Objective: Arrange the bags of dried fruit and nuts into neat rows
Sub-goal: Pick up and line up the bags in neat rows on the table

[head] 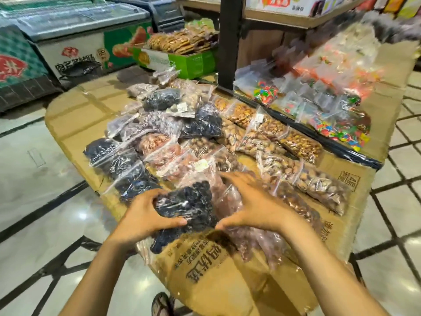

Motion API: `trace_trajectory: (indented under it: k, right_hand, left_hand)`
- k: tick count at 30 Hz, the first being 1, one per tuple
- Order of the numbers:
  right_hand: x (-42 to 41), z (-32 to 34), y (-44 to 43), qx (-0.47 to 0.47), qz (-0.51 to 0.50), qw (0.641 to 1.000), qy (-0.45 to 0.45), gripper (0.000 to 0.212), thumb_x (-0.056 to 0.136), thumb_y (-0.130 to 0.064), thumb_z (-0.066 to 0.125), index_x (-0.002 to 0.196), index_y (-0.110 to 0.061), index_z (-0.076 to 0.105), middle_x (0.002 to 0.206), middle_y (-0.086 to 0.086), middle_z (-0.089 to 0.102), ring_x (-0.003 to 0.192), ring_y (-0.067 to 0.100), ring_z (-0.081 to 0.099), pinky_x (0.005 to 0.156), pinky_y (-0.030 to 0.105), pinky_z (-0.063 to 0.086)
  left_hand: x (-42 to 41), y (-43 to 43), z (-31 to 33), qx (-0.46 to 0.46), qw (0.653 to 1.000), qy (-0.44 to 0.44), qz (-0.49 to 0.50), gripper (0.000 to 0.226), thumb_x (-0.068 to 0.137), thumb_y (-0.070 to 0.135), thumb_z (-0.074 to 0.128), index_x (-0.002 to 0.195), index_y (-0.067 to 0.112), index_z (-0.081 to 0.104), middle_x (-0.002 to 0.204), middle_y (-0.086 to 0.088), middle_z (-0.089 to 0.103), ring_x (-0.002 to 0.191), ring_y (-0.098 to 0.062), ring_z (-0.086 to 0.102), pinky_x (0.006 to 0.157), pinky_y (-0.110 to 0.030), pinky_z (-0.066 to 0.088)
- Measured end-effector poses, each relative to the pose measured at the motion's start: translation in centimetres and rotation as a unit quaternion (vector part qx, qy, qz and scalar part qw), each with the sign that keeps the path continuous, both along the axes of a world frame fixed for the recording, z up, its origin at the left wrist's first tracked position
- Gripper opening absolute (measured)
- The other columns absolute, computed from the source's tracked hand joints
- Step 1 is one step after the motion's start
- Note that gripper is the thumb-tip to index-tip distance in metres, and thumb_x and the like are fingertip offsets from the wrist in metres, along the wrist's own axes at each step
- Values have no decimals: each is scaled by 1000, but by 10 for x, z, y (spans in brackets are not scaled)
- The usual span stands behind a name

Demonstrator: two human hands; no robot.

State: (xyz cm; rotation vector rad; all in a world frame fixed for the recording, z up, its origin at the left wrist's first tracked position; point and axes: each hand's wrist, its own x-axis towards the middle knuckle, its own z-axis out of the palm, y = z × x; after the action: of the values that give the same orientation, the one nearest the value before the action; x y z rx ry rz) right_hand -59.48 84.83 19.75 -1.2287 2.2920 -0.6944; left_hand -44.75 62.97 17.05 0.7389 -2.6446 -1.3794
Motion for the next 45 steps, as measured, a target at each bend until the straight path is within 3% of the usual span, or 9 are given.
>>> trace_trajectory:
  k: [4,8,12,17,23,30,36,42,45]
  right_hand:
    - [14,-13,-66,77,100,983,134,128,52,-67,76,147,-31,-1,156,0,6,142,19,0,117,41,5]
    - [34,-51,-111,50,84,986,138,117,54,-63,76,145,-19,17,130,4,39,120,20,35,103,37,36]
    - [55,-81,-141,-5,-26,995,99,102,50,-55,74,135,-18,31,114,-1,40,108,16,39,91,31,40]
    - [88,-115,-153,56,-174,982,34,107,56,-67,65,141,-18,23,128,1,34,123,20,31,107,38,30]
    - [111,-124,-153,124,-298,946,-24,125,56,-73,65,148,-22,-1,145,4,22,135,25,19,111,37,25]
    - [111,-117,-166,117,-283,952,-8,126,53,-71,68,148,-28,-3,142,3,23,134,25,23,111,41,28]
    - [97,-105,-142,202,-192,959,47,119,56,-70,67,148,-26,5,135,2,30,126,21,30,104,37,36]
    - [94,-85,-146,290,-144,946,8,118,69,-58,71,149,-20,-6,149,15,21,136,33,25,112,43,28]
    - [93,-62,-153,304,-116,945,17,102,75,-59,63,148,-12,11,150,16,25,134,34,32,109,43,34]
  left_hand:
    - [-8,-38,-1,9,992,3,-124,57,49,38,93,95,40,59,86,33,68,86,19,59,75,-7,47]
    - [-12,-87,-17,10,984,5,-178,65,47,46,93,103,27,65,97,13,71,91,0,66,81,-33,55]
    - [-20,-129,-31,-60,965,-6,-256,68,45,71,80,101,40,59,101,20,56,97,5,53,82,-22,46]
    - [-37,-177,-29,-28,984,145,-95,54,67,64,71,112,37,58,113,12,57,104,-2,54,89,-20,41]
    - [-47,-215,-55,5,986,165,37,37,82,37,72,113,21,60,114,-1,62,107,-19,57,89,-29,42]
    - [-19,-203,-91,56,994,89,-4,71,68,69,64,123,26,57,123,2,59,114,-14,57,98,-36,46]
    - [12,-208,-79,-13,993,107,44,41,84,49,66,121,33,57,122,6,59,113,-13,56,93,-42,50]
    - [29,-210,-69,-71,992,82,59,46,86,46,63,126,24,58,127,4,60,117,-16,55,95,-46,48]
    - [25,-202,-64,-86,990,91,67,48,86,45,63,128,24,55,128,4,57,119,-15,51,97,-45,46]
